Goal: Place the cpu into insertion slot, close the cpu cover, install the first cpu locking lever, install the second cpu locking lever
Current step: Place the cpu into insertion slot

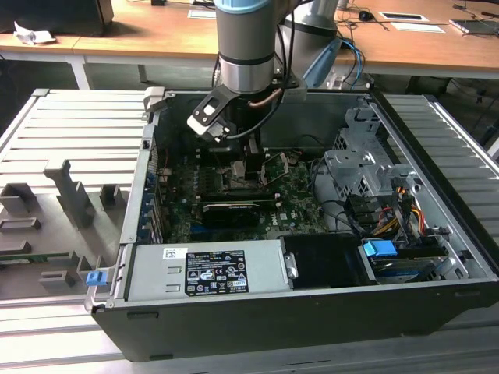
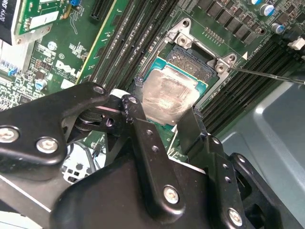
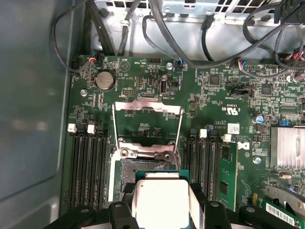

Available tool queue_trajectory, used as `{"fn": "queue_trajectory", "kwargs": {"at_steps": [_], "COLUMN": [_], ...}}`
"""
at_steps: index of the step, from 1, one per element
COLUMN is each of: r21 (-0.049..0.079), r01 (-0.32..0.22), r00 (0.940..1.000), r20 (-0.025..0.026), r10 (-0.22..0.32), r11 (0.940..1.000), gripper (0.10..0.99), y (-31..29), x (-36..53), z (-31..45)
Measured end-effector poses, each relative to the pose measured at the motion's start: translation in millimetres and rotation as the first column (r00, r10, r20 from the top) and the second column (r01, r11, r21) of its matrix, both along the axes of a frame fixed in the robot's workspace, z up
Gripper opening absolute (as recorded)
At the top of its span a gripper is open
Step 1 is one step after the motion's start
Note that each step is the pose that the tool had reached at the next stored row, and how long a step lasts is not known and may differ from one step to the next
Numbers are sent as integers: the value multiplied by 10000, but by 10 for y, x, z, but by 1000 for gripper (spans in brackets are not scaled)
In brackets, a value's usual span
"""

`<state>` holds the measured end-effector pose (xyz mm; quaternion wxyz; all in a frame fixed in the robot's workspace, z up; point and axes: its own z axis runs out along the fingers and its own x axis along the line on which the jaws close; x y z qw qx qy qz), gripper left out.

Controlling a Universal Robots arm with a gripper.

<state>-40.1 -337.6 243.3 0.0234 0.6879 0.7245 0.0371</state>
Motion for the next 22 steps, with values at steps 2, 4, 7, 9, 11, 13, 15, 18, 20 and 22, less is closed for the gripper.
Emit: {"fn": "queue_trajectory", "kwargs": {"at_steps": [2, 4, 7, 9, 11, 13, 15, 18, 20, 22], "r21": [1, 0, 1, 1, 3, 2, 0, 1, -4, -15], "r01": [0, 4, 7, 5, 11, 65, 74, 153, 247, 279], "r00": [10000, 10000, 10000, 10000, 10000, 10000, 10000, 9999, 9997, 9996], "r20": [0, 0, 0, 1, 1, 1, 0, 0, 0, 0], "r10": [0, -4, -7, -5, -11, -65, -74, -153, -247, -279], "r11": [10000, 10000, 10000, 10000, 10000, 10000, 10000, 9999, 9997, 9996], "gripper": [529, 529, 529, 529, 529, 529, 529, 529, 529, 529], "y": [0, 0, 1, 1, 6, 21, 29, 64, 69, 106], "x": [0, 0, 1, 2, 4, 2, -1, -9, -15, -17], "z": [-4, -8, -10, -12, -15, -20, -50, -108, -145, -211]}}
